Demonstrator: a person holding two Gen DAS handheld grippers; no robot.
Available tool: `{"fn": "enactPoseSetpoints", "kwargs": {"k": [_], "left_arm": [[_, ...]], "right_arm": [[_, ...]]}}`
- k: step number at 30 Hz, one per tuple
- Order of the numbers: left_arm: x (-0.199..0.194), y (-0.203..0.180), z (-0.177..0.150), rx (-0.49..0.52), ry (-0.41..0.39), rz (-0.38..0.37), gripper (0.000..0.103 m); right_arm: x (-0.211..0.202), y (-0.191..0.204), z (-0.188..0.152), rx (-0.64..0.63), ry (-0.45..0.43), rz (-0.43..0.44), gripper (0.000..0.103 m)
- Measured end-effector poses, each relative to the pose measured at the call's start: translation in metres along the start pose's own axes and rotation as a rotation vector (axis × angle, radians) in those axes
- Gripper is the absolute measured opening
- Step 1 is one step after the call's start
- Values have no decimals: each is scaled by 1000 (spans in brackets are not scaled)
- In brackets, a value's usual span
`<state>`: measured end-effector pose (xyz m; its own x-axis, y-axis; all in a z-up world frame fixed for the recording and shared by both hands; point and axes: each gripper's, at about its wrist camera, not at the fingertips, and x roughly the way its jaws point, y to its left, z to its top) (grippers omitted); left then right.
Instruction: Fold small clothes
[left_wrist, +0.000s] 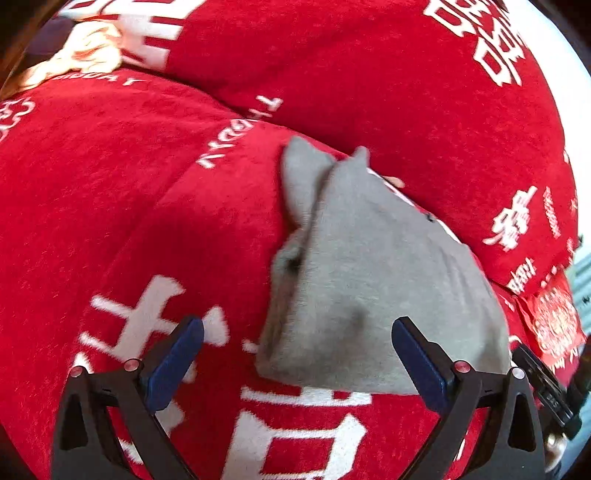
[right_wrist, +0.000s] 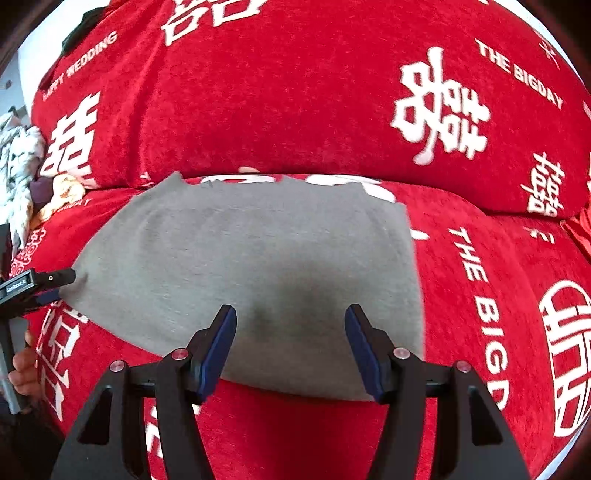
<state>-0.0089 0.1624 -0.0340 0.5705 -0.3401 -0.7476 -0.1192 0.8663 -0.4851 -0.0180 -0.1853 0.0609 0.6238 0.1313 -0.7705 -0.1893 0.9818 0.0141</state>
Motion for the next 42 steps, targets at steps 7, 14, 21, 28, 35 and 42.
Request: {"fn": "enactPoseSetpoints", "kwargs": {"k": [7,14,21,28,35,42], "left_arm": [[23,-29,13,75,8,-154,86],[33,-1,18,-79,44,-288,29],[28,-18,15,-6,-5,-179,28],[17,-43,4,130,-78,-31,28],[16,-56,1,194,-102,24,28],[18,-59,0,210,-104,46,28]], "right_arm": [[12,38,9,-86,38,-6,65],[37,82,54,-138,86,61,66],[116,154,124,-59,267,269,72],[188,208,155,-35,433,278,72],[221,249,167,-58,535,299,79],[231,305,153,-363,593,105,86]]}}
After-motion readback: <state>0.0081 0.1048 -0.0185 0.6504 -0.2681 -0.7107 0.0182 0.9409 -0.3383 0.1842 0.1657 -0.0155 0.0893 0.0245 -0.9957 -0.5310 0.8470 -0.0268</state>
